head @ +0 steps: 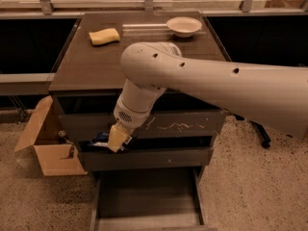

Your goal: Place rxbar blueberry into bottom drawer

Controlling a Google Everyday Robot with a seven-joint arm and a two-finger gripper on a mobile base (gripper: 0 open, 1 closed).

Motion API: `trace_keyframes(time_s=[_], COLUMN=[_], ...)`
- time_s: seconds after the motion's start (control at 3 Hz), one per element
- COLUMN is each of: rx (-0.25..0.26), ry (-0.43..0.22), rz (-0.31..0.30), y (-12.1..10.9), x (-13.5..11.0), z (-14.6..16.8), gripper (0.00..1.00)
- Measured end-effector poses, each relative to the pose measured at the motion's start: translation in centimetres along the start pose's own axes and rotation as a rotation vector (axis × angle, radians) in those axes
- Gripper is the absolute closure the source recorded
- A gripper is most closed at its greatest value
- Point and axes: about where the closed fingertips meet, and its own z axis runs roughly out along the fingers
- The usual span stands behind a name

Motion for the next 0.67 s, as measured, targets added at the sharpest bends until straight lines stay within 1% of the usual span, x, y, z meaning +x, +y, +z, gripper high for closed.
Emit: trace_keyframes(time_s=[0.33,0.67], rx=[0.002,0.053], ry=[0.029,0.090], rz=[-0.039,-0.079], y=[0.0,0.1], x=[0.5,1.9], z=[1.8,5.7], gripper=[1.00,1.00])
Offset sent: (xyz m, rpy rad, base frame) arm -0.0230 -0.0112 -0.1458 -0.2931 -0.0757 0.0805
